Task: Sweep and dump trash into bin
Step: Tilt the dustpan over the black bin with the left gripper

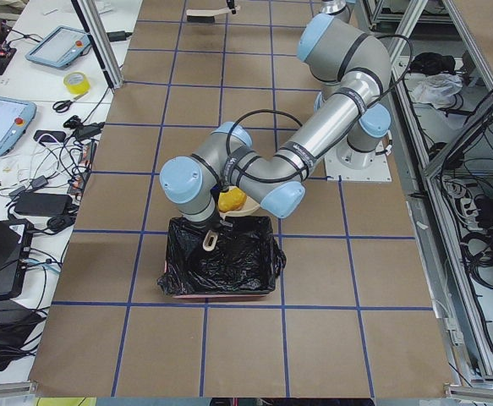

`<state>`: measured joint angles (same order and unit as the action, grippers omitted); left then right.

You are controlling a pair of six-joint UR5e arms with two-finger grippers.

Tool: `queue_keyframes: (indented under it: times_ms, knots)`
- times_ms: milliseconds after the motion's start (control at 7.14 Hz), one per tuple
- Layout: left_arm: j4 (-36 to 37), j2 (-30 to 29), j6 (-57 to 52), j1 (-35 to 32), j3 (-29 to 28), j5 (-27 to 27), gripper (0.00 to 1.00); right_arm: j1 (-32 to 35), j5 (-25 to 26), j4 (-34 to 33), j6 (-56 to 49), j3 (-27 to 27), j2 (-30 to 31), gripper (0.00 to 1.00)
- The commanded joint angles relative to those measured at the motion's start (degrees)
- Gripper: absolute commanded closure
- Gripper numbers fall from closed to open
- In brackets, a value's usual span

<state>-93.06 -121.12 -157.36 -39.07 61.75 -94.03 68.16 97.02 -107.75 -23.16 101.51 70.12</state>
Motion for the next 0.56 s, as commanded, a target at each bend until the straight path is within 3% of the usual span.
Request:
queue_keyframes:
  times_ms: [0, 280, 420]
  knots:
    - [5.39, -1.74, -11.43, 1.19, -4.35, -4.03, 0.98, -0.14, -0.17, 0.00, 0.49, 0.00, -0.51, 1.00]
    - [15.30, -4.19, -21.10, 1.19, -4.62, -5.20, 1.00, -0.23, -0.08, 0.52, 1.19, 0.00, -0.60, 1.00]
    - [16.67, -4.82, -23.14, 1.19, -4.89, -5.20, 1.00, -0.31, 0.01, 0.52, 1.10, 0.00, -0.60, 1.00]
